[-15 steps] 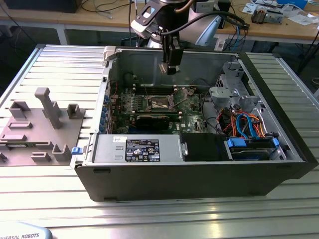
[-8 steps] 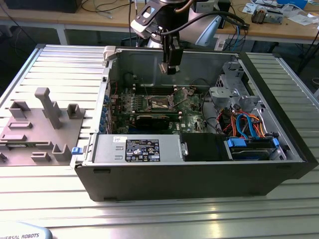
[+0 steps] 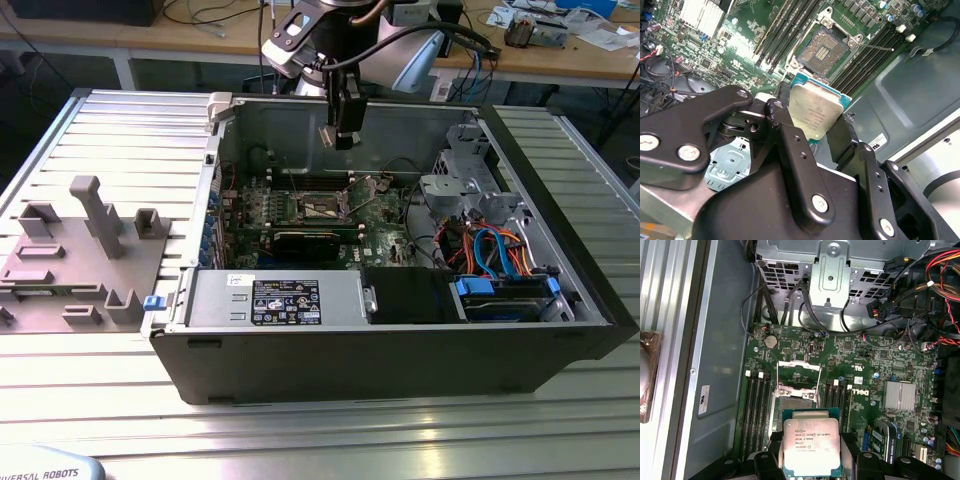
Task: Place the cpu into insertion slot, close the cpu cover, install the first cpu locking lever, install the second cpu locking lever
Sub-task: 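Place the cpu into insertion slot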
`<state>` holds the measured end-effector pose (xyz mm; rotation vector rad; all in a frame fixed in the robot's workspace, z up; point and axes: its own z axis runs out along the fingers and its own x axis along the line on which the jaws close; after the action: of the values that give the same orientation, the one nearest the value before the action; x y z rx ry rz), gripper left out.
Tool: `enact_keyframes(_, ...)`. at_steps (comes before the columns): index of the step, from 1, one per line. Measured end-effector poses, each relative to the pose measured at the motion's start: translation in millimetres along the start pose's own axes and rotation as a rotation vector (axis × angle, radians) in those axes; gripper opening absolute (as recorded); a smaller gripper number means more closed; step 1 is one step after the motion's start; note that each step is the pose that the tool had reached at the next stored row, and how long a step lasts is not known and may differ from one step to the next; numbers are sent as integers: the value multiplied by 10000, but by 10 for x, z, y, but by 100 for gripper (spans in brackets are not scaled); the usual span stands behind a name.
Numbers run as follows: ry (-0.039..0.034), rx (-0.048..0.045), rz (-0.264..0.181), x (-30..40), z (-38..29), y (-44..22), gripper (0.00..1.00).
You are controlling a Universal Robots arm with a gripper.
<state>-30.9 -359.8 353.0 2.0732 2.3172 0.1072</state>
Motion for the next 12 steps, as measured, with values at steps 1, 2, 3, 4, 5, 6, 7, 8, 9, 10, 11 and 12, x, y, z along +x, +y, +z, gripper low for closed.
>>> enact_keyframes(1, -1, 0, 9, 0, 0, 0, 54)
enact_keyframes(2, -1, -1, 17, 0, 0, 0, 54)
enact_keyframes(3, -2, 0, 26, 0, 0, 0, 54)
enact_keyframes(4, -2, -1, 33, 0, 0, 0, 54)
enact_keyframes(5, -3, -1, 43, 0, 0, 0, 54)
enact_keyframes(6, -4, -1, 51, 0, 0, 0, 54)
enact_keyframes(7, -4, -1, 60, 0, 0, 0, 54)
enact_keyframes(8, -5, -2, 68, 0, 0, 0, 54)
enact_keyframes(9, -5, -2, 77, 0, 0, 0, 54)
enact_keyframes(10, -6, -2, 85, 0, 0, 0, 54)
enact_keyframes(11, -7, -2, 95, 0, 0, 0, 54)
enact_keyframes(12, -8, -2, 102, 0, 0, 0, 54)
